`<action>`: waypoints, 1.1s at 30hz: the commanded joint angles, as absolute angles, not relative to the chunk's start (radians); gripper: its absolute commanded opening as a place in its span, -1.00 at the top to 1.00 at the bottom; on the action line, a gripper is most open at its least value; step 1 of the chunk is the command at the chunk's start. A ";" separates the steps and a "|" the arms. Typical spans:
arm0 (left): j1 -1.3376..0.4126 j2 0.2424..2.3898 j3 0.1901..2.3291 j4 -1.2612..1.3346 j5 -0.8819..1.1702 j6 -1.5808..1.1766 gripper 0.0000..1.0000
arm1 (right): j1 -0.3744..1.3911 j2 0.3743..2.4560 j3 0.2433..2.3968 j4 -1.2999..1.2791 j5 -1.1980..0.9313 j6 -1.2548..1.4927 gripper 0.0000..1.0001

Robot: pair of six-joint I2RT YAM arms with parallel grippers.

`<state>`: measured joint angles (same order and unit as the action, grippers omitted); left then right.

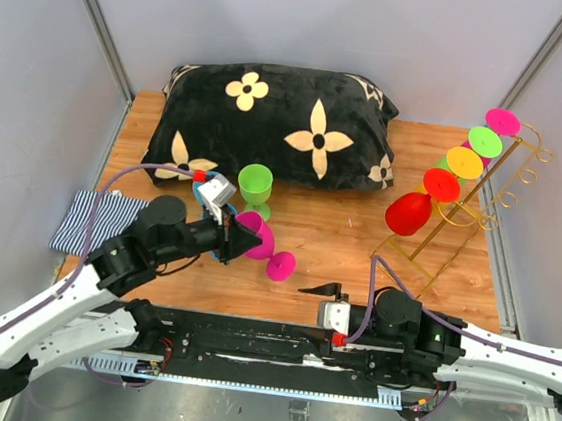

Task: Take the wine glass off the wine glass rack
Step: Place the wine glass at the center of the board.

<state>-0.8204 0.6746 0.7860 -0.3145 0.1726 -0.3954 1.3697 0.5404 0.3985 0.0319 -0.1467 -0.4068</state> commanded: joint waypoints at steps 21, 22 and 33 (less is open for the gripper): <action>-0.888 1.194 0.957 -0.250 -0.237 -0.174 0.99 | 1.382 0.485 0.381 0.079 -0.081 -0.241 -0.97; -0.888 1.205 0.960 -0.250 -0.251 -0.173 0.99 | 1.382 0.484 0.381 0.078 -0.079 -0.241 -0.97; -0.888 1.272 0.953 -0.203 -0.264 -0.187 0.99 | 1.382 0.486 0.390 0.070 -0.045 -0.201 -0.97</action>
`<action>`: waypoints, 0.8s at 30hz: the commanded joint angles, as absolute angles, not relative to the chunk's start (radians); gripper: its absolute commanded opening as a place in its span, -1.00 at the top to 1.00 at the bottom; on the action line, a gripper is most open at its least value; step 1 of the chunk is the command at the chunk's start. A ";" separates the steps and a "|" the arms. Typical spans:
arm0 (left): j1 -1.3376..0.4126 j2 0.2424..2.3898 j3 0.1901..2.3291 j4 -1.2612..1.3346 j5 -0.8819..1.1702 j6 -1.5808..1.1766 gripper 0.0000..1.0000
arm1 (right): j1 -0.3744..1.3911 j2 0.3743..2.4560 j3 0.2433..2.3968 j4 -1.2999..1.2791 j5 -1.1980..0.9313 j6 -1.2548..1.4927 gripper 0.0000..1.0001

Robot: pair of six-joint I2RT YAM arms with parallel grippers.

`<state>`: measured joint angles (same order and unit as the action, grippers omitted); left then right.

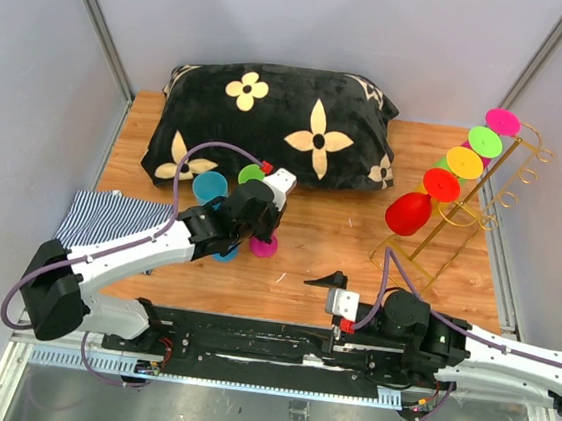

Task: Take the wine glass off the wine glass rack
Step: Place the wine glass at the center of the board.

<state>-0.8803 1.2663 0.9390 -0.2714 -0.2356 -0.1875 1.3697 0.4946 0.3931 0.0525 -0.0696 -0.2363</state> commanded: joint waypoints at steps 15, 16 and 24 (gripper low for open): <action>-0.888 1.326 0.979 -0.256 -0.342 -0.198 0.62 | 1.382 0.496 0.425 0.031 -0.006 -0.125 -0.97; -0.888 1.323 0.979 -0.251 -0.334 -0.198 0.57 | 1.381 0.496 0.428 0.028 -0.002 -0.122 -0.97; -0.888 1.258 0.985 -0.265 -0.303 -0.203 -0.06 | 1.382 0.547 0.541 -0.135 0.426 0.235 -0.97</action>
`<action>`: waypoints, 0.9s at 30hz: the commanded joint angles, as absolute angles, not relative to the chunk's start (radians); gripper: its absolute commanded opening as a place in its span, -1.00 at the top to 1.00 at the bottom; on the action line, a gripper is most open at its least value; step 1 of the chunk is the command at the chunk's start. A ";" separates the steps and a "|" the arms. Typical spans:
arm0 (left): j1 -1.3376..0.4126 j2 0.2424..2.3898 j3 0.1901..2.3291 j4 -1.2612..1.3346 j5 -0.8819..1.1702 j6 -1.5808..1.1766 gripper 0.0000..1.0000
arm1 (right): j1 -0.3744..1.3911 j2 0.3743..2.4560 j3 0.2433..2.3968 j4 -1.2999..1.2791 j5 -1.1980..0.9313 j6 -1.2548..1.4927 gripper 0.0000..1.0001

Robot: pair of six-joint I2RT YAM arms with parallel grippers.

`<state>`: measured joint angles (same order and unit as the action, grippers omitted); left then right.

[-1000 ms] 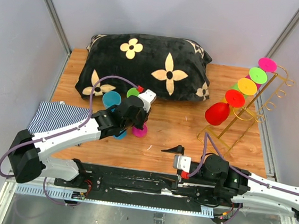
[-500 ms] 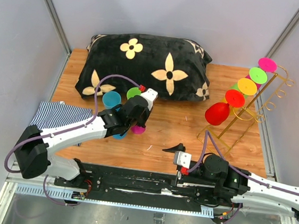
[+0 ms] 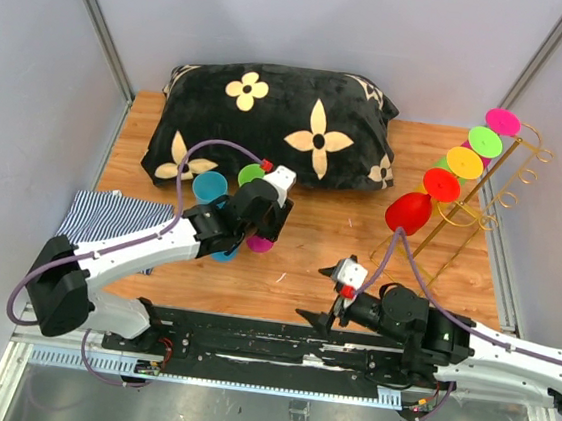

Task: Take the wine glass off the wine glass rack
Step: Place the wine glass at the center of the board.

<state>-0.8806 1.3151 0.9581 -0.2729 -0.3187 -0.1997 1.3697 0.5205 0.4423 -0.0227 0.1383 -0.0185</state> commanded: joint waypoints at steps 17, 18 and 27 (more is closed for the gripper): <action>-0.888 0.838 0.833 -0.217 -0.254 -0.278 -0.96 | 1.382 0.727 1.046 -0.296 0.626 -0.040 -0.97; -0.888 0.806 0.823 -0.228 -0.256 -0.281 -0.99 | 1.381 0.725 1.081 -0.297 0.609 -0.108 -0.97; -0.888 0.594 0.742 -0.291 -0.301 -0.349 -0.99 | 1.249 0.905 1.408 -0.509 0.782 -0.327 -0.96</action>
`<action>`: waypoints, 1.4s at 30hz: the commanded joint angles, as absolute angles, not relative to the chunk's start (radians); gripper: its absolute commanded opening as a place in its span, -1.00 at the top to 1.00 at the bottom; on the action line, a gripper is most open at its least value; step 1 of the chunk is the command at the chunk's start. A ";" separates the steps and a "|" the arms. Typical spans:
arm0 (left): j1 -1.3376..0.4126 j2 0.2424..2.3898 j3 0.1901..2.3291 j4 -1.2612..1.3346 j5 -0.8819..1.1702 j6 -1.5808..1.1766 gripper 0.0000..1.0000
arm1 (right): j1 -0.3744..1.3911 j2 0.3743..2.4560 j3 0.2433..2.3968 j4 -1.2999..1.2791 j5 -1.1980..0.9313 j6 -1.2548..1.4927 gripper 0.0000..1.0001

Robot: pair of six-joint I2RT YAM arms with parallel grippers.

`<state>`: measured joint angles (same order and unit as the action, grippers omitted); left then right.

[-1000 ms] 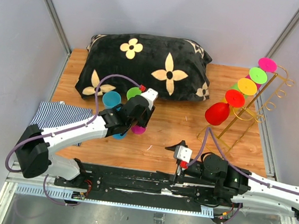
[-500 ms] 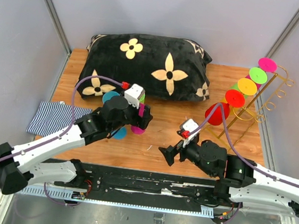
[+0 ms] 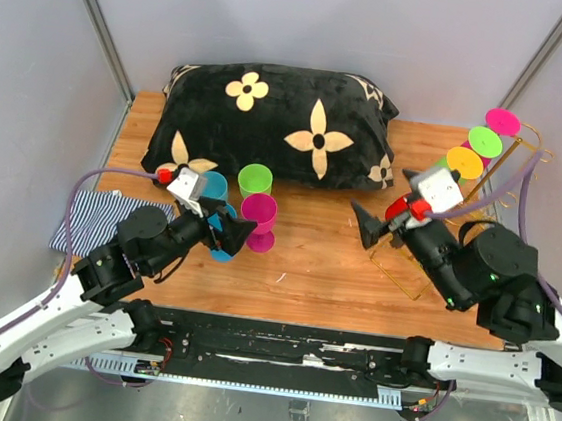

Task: Take the wine glass off the wine glass rack
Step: Place the wine glass at the center of the board, then pick up the wine glass from the wine rack.

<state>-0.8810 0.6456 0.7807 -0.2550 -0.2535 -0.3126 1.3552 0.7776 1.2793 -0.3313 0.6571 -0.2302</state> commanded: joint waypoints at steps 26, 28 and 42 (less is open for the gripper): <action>-0.888 0.351 0.731 -0.459 -0.352 -0.511 -0.99 | -0.169 0.994 1.607 -0.926 -0.414 0.311 -0.49; -0.888 0.349 0.733 -0.478 -0.351 -0.515 -0.99 | -0.223 0.993 1.583 -0.909 -0.450 0.324 -0.47; -0.888 0.354 0.724 -0.496 -0.371 -0.523 -0.99 | -0.256 0.996 1.506 -0.871 -0.464 0.311 -0.27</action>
<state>-0.8810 0.3573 0.7132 -0.4950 -0.3477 -0.5140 -0.2440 1.0061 1.5337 -0.8883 -0.4507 0.2962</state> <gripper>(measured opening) 0.994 0.643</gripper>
